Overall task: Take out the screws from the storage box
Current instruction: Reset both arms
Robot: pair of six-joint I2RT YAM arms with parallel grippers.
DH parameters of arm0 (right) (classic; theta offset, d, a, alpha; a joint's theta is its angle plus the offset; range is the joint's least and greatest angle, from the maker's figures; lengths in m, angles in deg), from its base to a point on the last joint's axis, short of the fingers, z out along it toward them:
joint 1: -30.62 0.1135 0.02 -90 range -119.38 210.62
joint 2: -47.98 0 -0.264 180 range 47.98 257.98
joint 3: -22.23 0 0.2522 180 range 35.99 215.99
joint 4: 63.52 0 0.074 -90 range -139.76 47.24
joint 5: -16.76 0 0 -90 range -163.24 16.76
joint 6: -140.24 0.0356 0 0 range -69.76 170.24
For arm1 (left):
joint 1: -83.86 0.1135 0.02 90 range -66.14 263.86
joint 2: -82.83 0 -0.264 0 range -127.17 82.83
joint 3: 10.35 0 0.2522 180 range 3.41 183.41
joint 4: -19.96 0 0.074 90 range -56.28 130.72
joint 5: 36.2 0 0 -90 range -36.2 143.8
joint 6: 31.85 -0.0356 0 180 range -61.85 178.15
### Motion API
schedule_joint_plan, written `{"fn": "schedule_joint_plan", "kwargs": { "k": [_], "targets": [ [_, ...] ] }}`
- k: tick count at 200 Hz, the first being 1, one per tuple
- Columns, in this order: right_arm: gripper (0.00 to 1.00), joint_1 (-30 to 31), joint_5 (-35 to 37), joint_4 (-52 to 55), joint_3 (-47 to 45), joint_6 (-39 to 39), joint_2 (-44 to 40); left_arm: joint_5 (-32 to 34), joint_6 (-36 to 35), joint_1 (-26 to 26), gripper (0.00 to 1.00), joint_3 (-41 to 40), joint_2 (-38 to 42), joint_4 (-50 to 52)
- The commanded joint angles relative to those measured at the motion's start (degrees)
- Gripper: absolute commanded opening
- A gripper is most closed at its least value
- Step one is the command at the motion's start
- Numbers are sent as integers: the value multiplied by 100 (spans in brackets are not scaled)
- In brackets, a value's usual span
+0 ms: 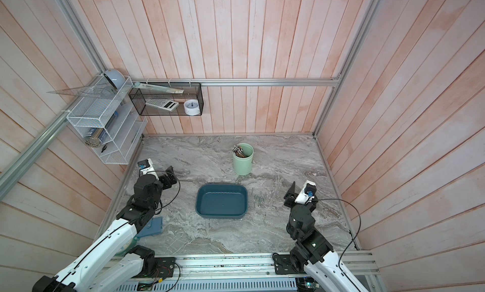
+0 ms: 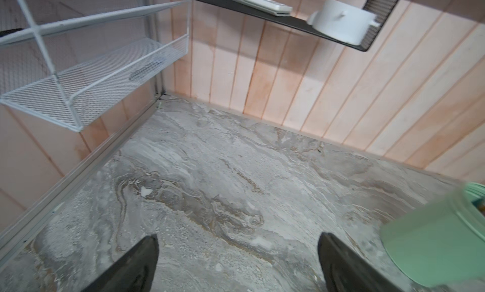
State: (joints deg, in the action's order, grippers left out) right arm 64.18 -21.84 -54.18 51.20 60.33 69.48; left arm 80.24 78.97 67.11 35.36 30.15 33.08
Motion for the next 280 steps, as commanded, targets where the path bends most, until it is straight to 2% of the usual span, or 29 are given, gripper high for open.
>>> {"fn": "schedule_joint_plan", "kwargs": {
  "k": [1,39,57,93,109,130,145,184,208,232,249,280],
  "targets": [
    [74,-323,-378,-1406,-103,-592,517,683,463,204,100,-137,-213,-367],
    [78,-1290,-1133,-1459,260,-207,1759,399,1204,1048,100,-434,-488,-1158],
    [82,-1571,-1212,-1579,401,-237,2288,622,1420,1301,100,-327,-696,-1084],
    [83,-2134,-1722,-2237,299,-154,3045,1001,1254,1498,100,-192,-1088,-1127],
    [84,-2328,-1895,-2310,299,-28,3342,809,835,1524,100,-420,-1227,-1906],
    [84,-2394,-2053,-2457,340,-261,3739,997,405,1535,100,-815,-1440,-2965],
    [85,-2448,-2032,-2529,377,-299,4077,1254,248,1543,100,-900,-1693,-3242],
    [85,-2486,-1989,-2921,370,-328,4843,997,-613,1561,100,-663,-1995,-3095],
    [86,-2512,-2072,-2839,538,-325,5098,1166,-990,1565,100,-736,-2277,-3161],
    [86,-2521,-2046,-2846,730,-363,5367,1422,-995,1585,100,-753,-2591,-3378],
    [81,-2527,-2037,-2981,855,-379,5592,1291,-1069,1622,100,-634,-2735,-3357],
    [81,-2533,-2058,-3155,1120,-549,6012,1142,-1045,1667,100,-284,-2971,-2892]
  ]
}}
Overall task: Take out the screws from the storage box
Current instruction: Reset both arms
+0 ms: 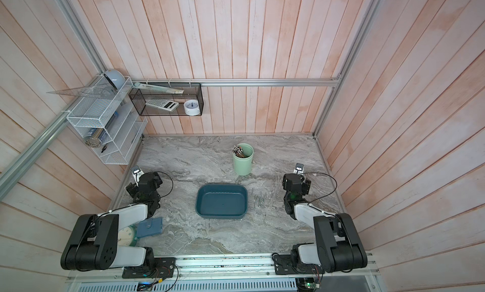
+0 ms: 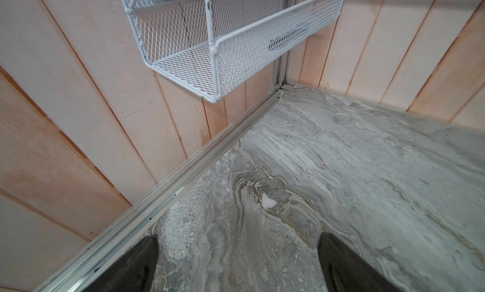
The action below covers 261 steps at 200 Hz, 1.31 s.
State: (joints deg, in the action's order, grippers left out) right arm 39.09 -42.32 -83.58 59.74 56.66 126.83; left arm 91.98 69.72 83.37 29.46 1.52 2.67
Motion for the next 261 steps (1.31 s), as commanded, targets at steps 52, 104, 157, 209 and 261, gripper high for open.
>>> {"fn": "schedule_joint_plan", "kwargs": {
  "k": [52,104,157,209,261],
  "targets": [
    [85,-121,-172,-1071,6,-323,650,-859,-11,51,100,-349,-291,-1493],
    [91,-211,-461,-1866,-215,-363,943,-1094,-100,49,100,-179,-340,-1222],
    [98,-230,-476,-2206,-318,-369,1106,-1643,-394,5,100,-177,-522,-1420],
    [98,-228,-481,-2212,-327,-369,1105,-1851,-490,-28,100,-466,-703,-1997],
    [98,-224,-474,-2216,-318,-365,1112,-1844,-527,-22,100,-533,-804,-2314]
  ]
}}
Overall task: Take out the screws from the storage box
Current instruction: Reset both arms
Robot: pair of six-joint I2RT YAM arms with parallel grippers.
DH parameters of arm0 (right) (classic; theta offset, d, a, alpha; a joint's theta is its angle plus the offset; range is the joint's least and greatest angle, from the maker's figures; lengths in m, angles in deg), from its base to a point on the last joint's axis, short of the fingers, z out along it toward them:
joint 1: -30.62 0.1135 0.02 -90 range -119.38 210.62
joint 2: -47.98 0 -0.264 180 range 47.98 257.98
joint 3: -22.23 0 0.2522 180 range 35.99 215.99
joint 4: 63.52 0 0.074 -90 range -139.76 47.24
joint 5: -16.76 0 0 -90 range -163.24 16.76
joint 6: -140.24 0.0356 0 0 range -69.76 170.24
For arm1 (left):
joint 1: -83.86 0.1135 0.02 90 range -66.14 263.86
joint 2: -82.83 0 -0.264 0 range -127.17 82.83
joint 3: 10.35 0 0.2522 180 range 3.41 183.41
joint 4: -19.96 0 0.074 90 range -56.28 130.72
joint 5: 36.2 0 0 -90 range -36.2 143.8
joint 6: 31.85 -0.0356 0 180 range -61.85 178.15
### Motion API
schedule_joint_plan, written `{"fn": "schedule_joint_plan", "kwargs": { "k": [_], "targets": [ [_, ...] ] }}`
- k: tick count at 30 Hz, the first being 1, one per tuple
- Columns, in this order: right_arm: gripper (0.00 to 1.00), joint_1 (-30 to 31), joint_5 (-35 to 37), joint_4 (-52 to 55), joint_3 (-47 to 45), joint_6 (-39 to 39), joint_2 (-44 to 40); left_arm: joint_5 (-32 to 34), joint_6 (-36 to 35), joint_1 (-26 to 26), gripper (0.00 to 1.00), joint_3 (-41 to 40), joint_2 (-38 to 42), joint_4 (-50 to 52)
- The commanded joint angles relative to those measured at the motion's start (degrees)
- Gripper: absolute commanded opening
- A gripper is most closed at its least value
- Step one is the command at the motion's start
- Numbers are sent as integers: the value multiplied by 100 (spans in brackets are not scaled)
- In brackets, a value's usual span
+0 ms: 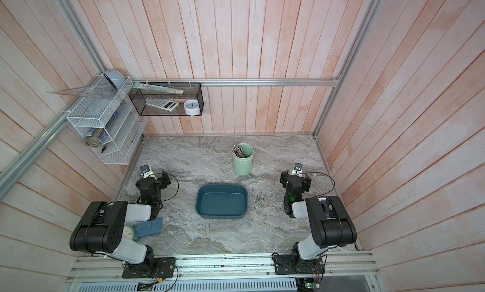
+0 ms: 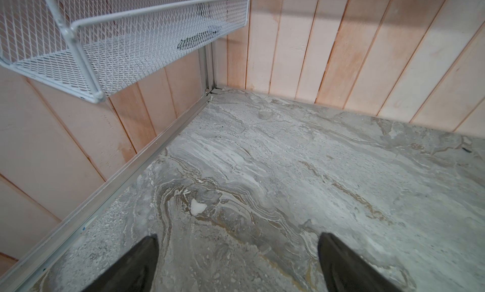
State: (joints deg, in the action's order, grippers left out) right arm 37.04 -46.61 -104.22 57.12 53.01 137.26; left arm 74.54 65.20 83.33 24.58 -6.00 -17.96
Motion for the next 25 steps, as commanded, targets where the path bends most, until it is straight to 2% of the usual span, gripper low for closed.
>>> {"fn": "schedule_joint_plan", "kwargs": {
  "k": [1,25],
  "targets": [
    [98,-22,-49,-153,-56,-2,71,-98,-73,-17,100,-48,-62,-271],
    [98,-48,-124,-120,-64,18,55,-73,-81,-26,100,-57,-46,-266]
  ]
}}
